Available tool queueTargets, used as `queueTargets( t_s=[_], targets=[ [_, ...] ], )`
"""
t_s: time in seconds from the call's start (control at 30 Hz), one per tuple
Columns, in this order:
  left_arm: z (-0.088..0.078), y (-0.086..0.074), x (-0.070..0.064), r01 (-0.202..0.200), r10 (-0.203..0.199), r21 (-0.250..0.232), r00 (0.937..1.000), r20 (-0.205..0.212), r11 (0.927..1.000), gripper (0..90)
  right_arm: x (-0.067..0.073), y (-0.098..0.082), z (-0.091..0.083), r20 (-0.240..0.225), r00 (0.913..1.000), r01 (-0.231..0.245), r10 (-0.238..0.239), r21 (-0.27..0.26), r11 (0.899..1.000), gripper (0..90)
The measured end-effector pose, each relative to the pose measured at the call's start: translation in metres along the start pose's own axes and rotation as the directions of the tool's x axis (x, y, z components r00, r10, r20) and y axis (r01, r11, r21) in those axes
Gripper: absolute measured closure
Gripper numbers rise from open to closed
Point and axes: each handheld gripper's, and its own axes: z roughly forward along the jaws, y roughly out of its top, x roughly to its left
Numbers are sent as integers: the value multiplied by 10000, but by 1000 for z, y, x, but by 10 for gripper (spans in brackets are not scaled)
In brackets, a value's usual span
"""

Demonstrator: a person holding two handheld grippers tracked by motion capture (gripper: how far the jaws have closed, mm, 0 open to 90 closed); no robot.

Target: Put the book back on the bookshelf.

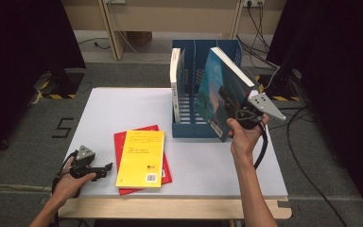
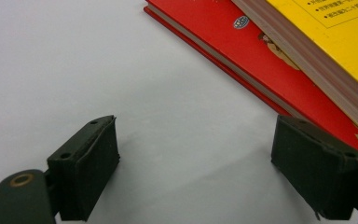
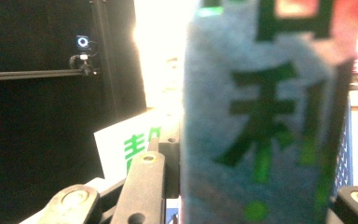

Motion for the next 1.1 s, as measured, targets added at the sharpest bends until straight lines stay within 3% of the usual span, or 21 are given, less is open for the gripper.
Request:
queueTargets(
  t_s=[0.63,0.9,1.1],
  targets=[
    [0,0,0,3,-3,-10,10000,5,10000,137,-9,-8,42,786,9969,67,-88,273,9996,743],
    [0,0,0,1,-1,-6,10000,12,10000,137,-8,-11,57,1019,9930,558,-602,456,9974,743],
    [0,0,0,-1,1,-7,10000,12,10000,137,-10,-14,70,1193,9916,448,-497,431,9981,743]
  ],
)
